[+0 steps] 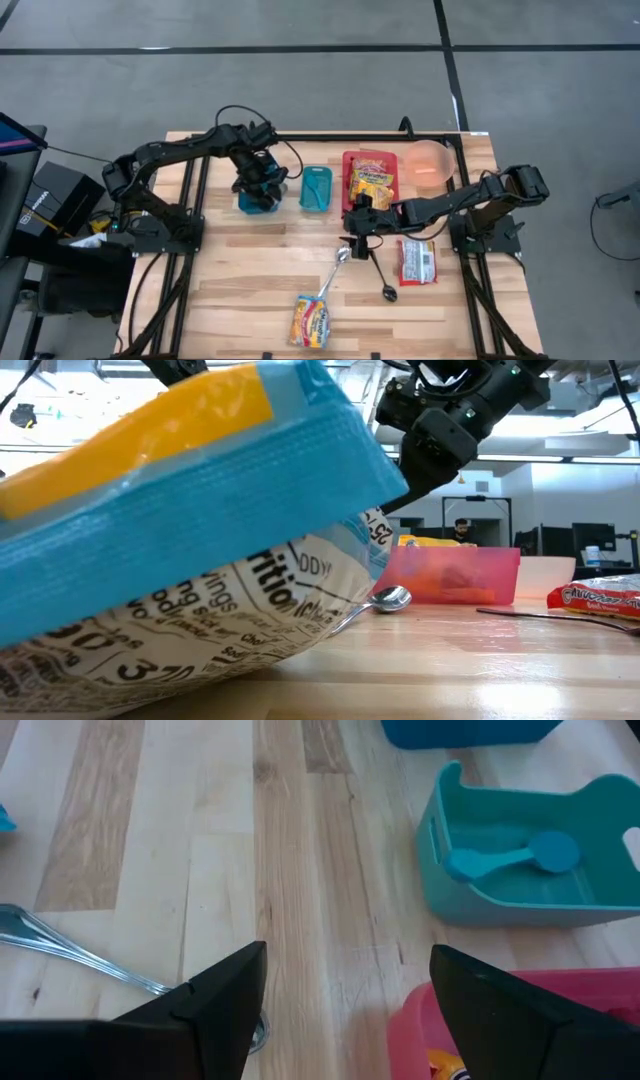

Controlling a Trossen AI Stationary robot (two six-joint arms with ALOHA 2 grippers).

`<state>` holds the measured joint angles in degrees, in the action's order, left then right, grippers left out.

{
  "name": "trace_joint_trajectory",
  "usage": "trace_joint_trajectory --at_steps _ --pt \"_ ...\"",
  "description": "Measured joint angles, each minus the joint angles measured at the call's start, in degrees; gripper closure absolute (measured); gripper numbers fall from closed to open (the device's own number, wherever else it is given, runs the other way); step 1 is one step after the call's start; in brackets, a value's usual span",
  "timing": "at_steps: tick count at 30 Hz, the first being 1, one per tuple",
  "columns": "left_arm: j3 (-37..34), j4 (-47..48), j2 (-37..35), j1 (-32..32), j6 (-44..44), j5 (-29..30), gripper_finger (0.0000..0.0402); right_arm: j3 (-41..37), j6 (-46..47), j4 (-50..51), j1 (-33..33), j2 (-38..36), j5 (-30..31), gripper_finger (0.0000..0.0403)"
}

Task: Pick & Place Food Item
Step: Put the black spice bottle into the blue bin

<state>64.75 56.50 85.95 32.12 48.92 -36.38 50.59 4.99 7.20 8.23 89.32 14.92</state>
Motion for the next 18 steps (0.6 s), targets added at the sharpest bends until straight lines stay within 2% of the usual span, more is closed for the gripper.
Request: trace_joint_trajectory --at_steps 9,18 --pt "0.0 -6.02 0.0 -1.58 3.91 -1.59 0.0213 0.0 0.01 -0.02 0.0 0.0 -0.01 0.0127" --pt "0.0 -6.64 0.0 -2.14 6.12 -1.62 0.0213 0.0 0.01 -0.02 0.0 0.0 0.0 0.0127"
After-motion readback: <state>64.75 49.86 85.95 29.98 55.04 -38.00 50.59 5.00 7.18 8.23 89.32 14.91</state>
